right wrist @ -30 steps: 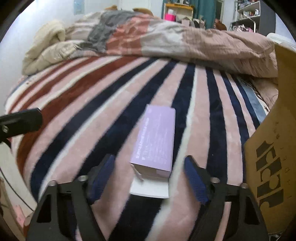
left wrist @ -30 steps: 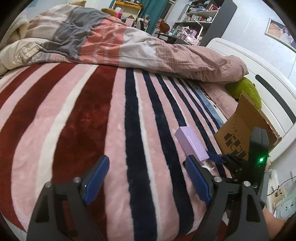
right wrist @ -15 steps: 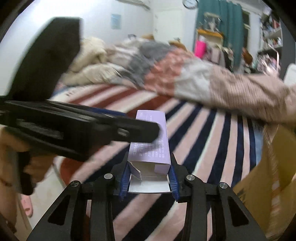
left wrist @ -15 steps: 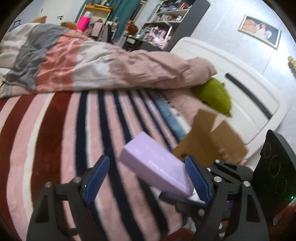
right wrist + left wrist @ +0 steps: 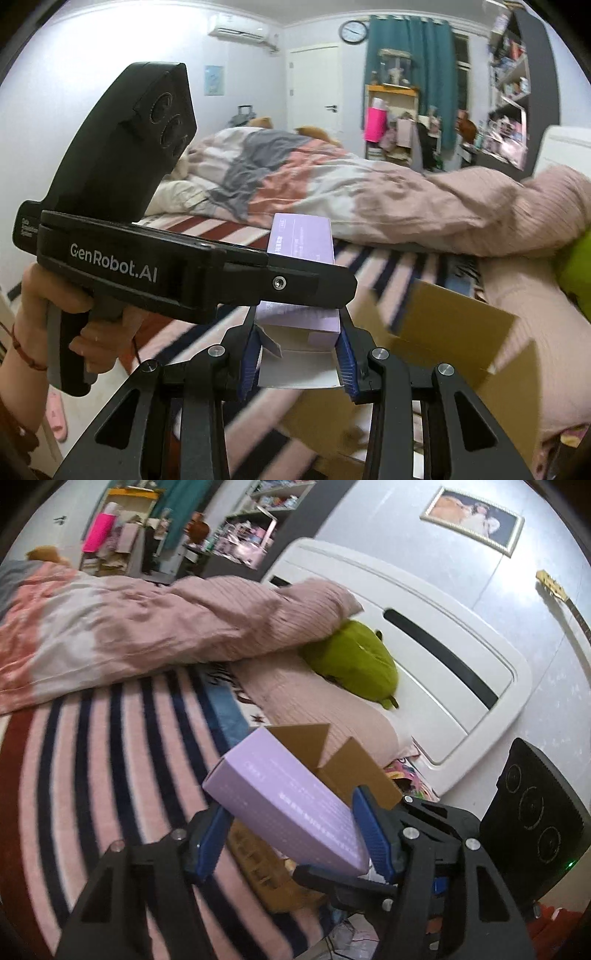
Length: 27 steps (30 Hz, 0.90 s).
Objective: Organize rigid objects
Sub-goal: 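Carry the lilac box into the cardboard box and open the right gripper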
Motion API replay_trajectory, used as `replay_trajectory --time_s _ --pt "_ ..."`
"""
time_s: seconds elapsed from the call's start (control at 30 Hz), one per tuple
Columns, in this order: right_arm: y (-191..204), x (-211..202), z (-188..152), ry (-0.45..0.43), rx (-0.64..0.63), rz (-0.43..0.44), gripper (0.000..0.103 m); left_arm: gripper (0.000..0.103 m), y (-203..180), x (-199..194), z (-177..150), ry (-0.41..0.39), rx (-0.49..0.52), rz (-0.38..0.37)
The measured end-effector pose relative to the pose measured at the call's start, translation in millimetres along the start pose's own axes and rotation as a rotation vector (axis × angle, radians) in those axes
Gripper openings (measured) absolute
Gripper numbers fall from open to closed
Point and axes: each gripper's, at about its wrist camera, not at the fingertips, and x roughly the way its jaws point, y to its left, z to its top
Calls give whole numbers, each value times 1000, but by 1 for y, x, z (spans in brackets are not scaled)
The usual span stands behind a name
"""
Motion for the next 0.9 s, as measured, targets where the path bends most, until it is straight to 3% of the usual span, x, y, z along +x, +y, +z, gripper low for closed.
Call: replay_trajectory --time_s 0.23,0.4,0.5,0.53,0.57,0.63,0.8,0.9 --pt "-58 -8 -18 78 68 -42 32 62 -19 65 7 102 -10 -32" --pt "-79 -4 -27 118 76 -41 33 63 -25 83 7 132 -3 -10" --pt "-84 -3 -33 133 81 -35 33 73 -26 85 5 136 9 46" --pt "-86 -3 -34 138 79 -42 37 80 -26 83 5 130 16 71" --pt "-86 -1 -35 146 71 -55 48 85 -25 80 4 122 20 90" --pt "-86 -3 -37 139 62 -67 62 86 -25 72 3 108 26 109" --pt "-88 -11 -37 126 104 -42 66 90 -25 43 -1 52 47 210" --pt "-83 -23 -35 83 101 -48 81 90 -23 19 -6 2 51 290"
